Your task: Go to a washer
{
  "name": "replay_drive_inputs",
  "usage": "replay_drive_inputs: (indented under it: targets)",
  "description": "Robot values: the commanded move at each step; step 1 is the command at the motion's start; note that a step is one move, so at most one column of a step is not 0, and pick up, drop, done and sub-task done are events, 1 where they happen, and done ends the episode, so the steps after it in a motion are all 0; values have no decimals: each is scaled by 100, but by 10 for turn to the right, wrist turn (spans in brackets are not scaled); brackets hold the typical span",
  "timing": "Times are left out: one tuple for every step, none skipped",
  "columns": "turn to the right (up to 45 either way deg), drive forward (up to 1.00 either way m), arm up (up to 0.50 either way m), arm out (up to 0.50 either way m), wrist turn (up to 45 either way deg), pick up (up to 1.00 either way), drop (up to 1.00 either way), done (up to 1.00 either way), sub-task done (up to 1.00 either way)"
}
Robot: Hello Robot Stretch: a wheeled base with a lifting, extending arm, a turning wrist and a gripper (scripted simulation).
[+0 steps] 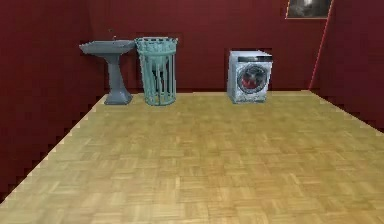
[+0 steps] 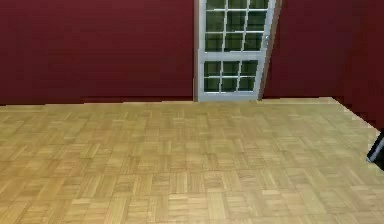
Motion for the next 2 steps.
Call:
replay_drive_inputs:
  targets:
    - [0, 100, 0, 0, 0, 0, 0, 0, 0]
    - [30, 0, 0, 0, 0, 0, 0, 0, 0]
